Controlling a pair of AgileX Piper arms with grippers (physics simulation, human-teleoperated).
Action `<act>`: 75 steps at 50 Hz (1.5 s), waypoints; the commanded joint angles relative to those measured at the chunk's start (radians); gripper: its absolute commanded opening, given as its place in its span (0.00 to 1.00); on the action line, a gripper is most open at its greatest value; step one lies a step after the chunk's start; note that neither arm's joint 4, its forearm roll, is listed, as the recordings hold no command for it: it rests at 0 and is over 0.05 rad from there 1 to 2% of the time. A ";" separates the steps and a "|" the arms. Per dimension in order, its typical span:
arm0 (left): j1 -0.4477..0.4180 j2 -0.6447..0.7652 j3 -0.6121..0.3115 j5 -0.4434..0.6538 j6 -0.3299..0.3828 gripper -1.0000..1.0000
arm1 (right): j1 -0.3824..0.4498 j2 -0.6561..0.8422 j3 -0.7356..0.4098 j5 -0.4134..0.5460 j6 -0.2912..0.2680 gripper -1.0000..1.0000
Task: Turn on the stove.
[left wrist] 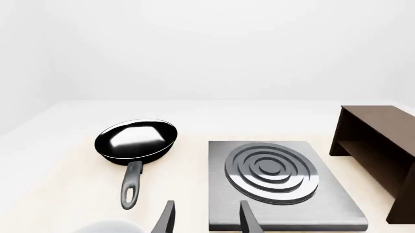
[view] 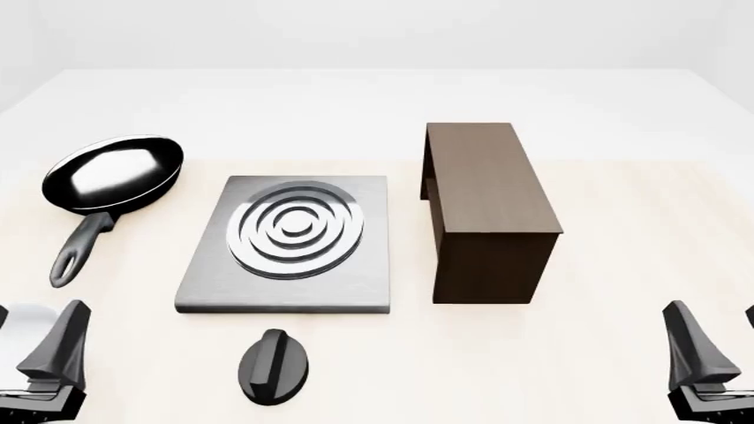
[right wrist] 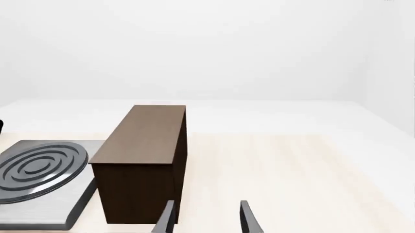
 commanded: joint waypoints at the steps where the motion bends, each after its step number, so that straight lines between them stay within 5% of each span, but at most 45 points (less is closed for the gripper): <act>1: -0.002 0.012 -0.003 -0.006 0.001 1.00 | 0.002 0.013 -0.003 -0.003 -0.020 1.00; 15: -0.021 -0.006 -0.016 0.016 0.055 1.00 | 0.002 0.011 -0.003 -0.003 -0.016 1.00; 32: -0.207 0.012 -0.317 0.441 0.147 1.00 | 0.002 0.011 -0.003 -0.003 -0.016 1.00; 47: -0.218 0.184 -0.444 0.535 0.271 1.00 | 0.003 0.011 -0.003 -0.003 -0.016 1.00; 67: -0.288 0.446 -0.473 0.546 0.227 1.00 | 0.003 0.011 -0.003 -0.003 -0.017 1.00; 75: -0.330 0.660 -0.431 0.473 0.144 1.00 | 0.003 0.011 -0.003 -0.003 -0.016 1.00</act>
